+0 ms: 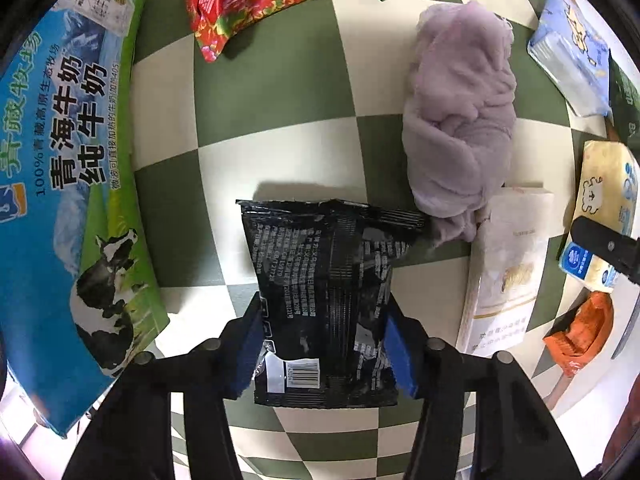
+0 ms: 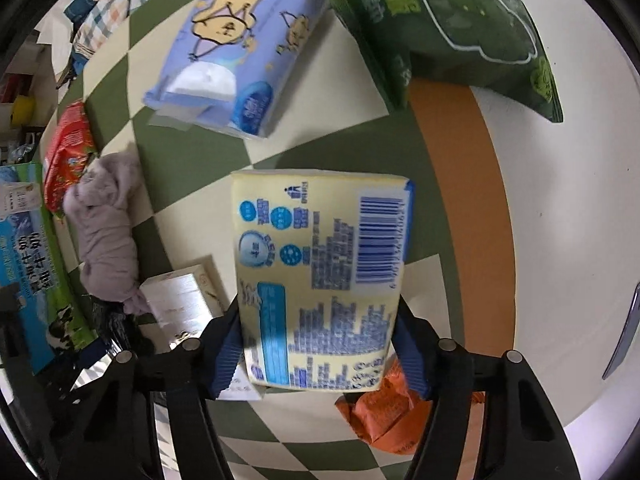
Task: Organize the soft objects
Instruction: 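Grasp the black snack bag with the left tool while the right tool grasps the yellow milk box, then carry both items into the cardboard box and open both tools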
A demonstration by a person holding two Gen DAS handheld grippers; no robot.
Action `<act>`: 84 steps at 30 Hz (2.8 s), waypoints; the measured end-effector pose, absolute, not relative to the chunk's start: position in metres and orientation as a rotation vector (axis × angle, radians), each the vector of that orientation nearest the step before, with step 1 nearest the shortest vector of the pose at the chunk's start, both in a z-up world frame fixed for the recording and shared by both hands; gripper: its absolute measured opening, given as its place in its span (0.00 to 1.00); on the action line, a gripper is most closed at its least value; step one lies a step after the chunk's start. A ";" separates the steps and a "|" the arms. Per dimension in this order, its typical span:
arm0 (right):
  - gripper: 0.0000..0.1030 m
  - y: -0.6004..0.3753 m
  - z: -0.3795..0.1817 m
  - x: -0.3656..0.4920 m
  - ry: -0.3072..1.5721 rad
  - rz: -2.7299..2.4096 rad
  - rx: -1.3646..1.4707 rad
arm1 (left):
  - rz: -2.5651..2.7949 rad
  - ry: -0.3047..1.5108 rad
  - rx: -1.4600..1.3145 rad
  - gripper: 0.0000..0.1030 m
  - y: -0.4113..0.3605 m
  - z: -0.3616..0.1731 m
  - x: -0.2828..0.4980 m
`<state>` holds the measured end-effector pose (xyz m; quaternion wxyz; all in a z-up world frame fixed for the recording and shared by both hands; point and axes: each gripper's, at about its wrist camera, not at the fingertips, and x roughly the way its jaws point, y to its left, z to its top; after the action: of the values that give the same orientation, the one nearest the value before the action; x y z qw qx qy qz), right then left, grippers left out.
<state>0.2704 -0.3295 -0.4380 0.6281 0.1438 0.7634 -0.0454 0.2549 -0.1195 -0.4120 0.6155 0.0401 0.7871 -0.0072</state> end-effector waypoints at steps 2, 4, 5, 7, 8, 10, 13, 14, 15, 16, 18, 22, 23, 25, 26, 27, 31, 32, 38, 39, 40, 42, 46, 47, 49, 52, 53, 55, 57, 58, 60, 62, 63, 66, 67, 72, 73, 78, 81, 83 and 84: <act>0.64 -0.328 -0.439 0.268 1.740 -0.113 0.338 | -0.009 1.804 0.082 0.47 -0.116 -0.406 0.253; 0.64 -0.324 -0.439 0.266 1.736 -0.117 0.330 | -0.005 1.795 0.081 0.45 -0.115 -0.407 0.249; 0.64 -0.323 -0.439 0.265 1.736 -0.118 0.327 | -0.004 1.791 0.073 0.44 -0.114 -0.404 0.247; 0.64 -0.322 -0.437 0.261 1.738 -0.115 0.332 | -0.010 1.772 0.056 0.44 -0.115 -0.396 0.244; 0.63 -0.326 -0.431 0.260 1.736 -0.108 0.337 | -0.017 1.764 0.049 0.44 -0.115 -0.384 0.234; 0.63 -0.326 -0.425 0.257 1.726 -0.094 0.345 | -0.043 1.739 0.026 0.44 -0.115 -0.367 0.227; 0.63 -0.323 -0.401 0.244 1.690 -0.050 0.353 | -0.094 1.679 -0.016 0.44 -0.107 -0.332 0.216; 0.63 -0.321 -0.393 0.239 1.680 -0.034 0.355 | -0.107 1.661 -0.026 0.44 -0.105 -0.320 0.212; 0.63 -0.318 -0.385 0.235 1.671 -0.018 0.357 | -0.118 1.639 -0.036 0.44 -0.102 -0.308 0.208; 0.63 -0.315 -0.375 0.230 1.659 0.002 0.357 | -0.128 1.614 -0.044 0.44 -0.099 -0.293 0.204; 0.63 -0.306 -0.354 0.222 1.638 0.038 0.354 | -0.147 1.566 -0.070 0.44 -0.088 -0.263 0.199; 0.63 -0.276 -0.311 0.210 1.589 0.136 0.341 | -0.141 1.471 -0.105 0.44 -0.070 -0.207 0.199; 0.63 -0.272 -0.301 0.207 1.576 0.163 0.337 | -0.134 1.448 -0.113 0.44 -0.057 -0.195 0.204; 0.63 -0.249 -0.279 0.210 1.554 0.214 0.330 | -0.128 1.409 -0.123 0.44 -0.037 -0.170 0.203; 0.63 -0.241 -0.263 0.211 1.541 0.248 0.323 | -0.121 1.395 -0.126 0.44 -0.035 -0.169 0.207; 0.63 -0.225 -0.251 0.213 1.525 0.277 0.314 | -0.115 1.378 -0.128 0.44 -0.026 -0.158 0.206; 0.63 -0.162 -0.210 0.223 1.464 0.362 0.270 | -0.093 1.333 -0.130 0.44 0.018 -0.135 0.218; 0.63 -0.145 -0.201 0.225 1.452 0.377 0.261 | -0.079 1.323 -0.125 0.44 0.031 -0.132 0.221; 0.63 -0.047 -0.178 0.251 1.428 0.444 0.222 | -0.020 1.325 -0.148 0.44 0.111 -0.136 0.249; 0.63 -0.035 -0.179 0.256 1.430 0.448 0.214 | -0.009 1.329 -0.143 0.44 0.122 -0.141 0.255; 0.63 -0.015 -0.181 0.263 1.428 0.455 0.201 | 0.010 1.334 -0.137 0.44 0.134 -0.148 0.262; 0.63 0.016 -0.188 0.274 1.432 0.461 0.189 | 0.020 1.369 -0.155 0.44 0.157 -0.167 0.278; 0.63 0.063 -0.228 0.303 1.474 0.449 0.176 | 0.019 1.461 -0.218 0.44 0.202 -0.211 0.305; 0.63 0.075 -0.242 0.310 1.491 0.438 0.168 | 0.014 1.482 -0.224 0.44 0.209 -0.222 0.312; 0.63 0.093 -0.267 0.322 1.523 0.427 0.155 | 0.016 1.516 -0.236 0.44 0.220 -0.244 0.323; 0.63 0.112 -0.303 0.336 1.562 0.401 0.134 | -0.010 1.569 -0.253 0.44 0.229 -0.274 0.337; 0.63 0.117 -0.314 0.341 1.571 0.391 0.122 | -0.024 1.588 -0.256 0.44 0.230 -0.284 0.341; 0.63 0.123 -0.331 0.350 1.583 0.368 0.096 | -0.017 1.615 -0.245 0.44 0.231 -0.299 0.346; 0.63 0.126 -0.345 0.358 1.592 0.350 0.081 | -0.031 1.626 -0.233 0.44 0.230 -0.307 0.349; 0.63 0.126 -0.349 0.361 1.593 0.344 0.078 | -0.034 1.636 -0.226 0.44 0.230 -0.311 0.350; 0.64 0.125 -0.359 0.368 1.597 0.332 0.058 | -0.034 1.641 -0.220 0.47 0.231 -0.317 0.353; 0.64 0.127 -0.368 0.374 1.600 0.337 0.046 | -0.019 1.648 -0.217 0.47 0.234 -0.322 0.357; 0.64 0.127 -0.371 0.377 1.604 0.333 0.044 | -0.012 1.653 -0.217 0.48 0.236 -0.324 0.358; 0.67 0.128 -0.380 0.383 1.615 0.311 0.047 | 0.000 1.667 -0.215 0.53 0.241 -0.328 0.360; 0.77 0.126 -0.381 0.385 1.618 0.302 0.050 | -0.004 1.658 -0.223 0.58 0.243 -0.327 0.360; 0.92 0.121 -0.375 0.385 1.605 0.300 0.048 | -0.005 1.609 -0.232 0.84 0.250 -0.315 0.355; 0.92 0.120 -0.373 0.383 1.606 0.296 0.046 | -0.011 1.603 -0.232 0.85 0.250 -0.311 0.353; 1.00 0.121 -0.354 0.367 1.594 0.276 0.015 | 0.009 1.549 -0.219 0.94 0.251 -0.291 0.335; 1.00 0.116 -0.345 0.356 1.580 0.252 -0.015 | 0.037 1.497 -0.205 0.96 0.252 -0.278 0.321; 1.00 0.114 -0.339 0.349 1.573 0.248 -0.029 | 0.047 1.476 -0.192 0.97 0.249 -0.270 0.314; 1.00 0.113 -0.336 0.346 1.571 0.244 -0.035 | 0.044 1.468 -0.190 0.97 0.249 -0.267 0.310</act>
<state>0.3456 0.1133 -0.3363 0.7003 -0.0159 0.7052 0.1095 0.3100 0.2485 -0.2675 0.7380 -0.0867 0.6689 0.0199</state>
